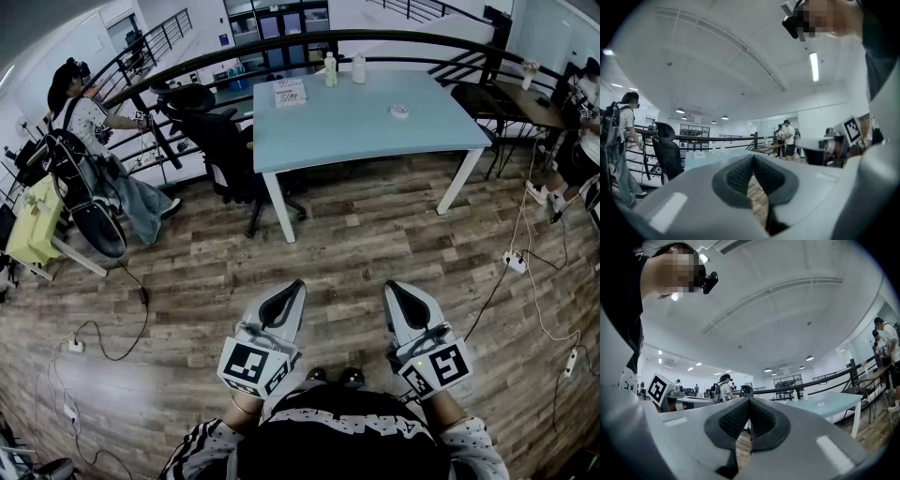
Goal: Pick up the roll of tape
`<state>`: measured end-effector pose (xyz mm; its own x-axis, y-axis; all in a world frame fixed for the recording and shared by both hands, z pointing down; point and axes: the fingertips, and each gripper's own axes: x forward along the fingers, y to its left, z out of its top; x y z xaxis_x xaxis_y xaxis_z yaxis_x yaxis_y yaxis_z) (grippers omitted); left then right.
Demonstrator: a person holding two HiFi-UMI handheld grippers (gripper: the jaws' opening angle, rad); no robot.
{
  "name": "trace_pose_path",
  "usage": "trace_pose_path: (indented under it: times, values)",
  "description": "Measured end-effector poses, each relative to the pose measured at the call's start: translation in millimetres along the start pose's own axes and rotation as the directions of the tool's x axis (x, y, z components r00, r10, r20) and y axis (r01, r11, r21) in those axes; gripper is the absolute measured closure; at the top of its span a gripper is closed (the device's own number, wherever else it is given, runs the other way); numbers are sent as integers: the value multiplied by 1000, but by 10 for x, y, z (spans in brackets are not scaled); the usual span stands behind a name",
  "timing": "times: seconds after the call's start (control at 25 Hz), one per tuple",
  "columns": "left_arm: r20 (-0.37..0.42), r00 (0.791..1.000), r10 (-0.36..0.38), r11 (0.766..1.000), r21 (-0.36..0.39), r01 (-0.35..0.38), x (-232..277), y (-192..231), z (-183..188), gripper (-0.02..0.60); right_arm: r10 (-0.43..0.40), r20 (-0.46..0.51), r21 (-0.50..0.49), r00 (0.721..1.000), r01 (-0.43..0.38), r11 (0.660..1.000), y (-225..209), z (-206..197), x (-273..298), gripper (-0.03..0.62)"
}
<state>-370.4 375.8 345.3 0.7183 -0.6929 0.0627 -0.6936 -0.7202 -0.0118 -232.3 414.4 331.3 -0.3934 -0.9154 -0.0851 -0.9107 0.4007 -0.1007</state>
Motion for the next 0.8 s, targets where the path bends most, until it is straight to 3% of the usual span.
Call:
trace_pose_path:
  times: [0.48, 0.8]
  values:
    - [-6, 1000, 15, 1000, 17, -15, 36, -176, 55, 581, 0, 22, 27, 1000, 0, 1000, -146, 45, -173, 589]
    - [-17, 999, 27, 1000, -12, -28, 25, -311, 52, 581, -2, 32, 65, 999, 0, 998, -253, 29, -364, 589]
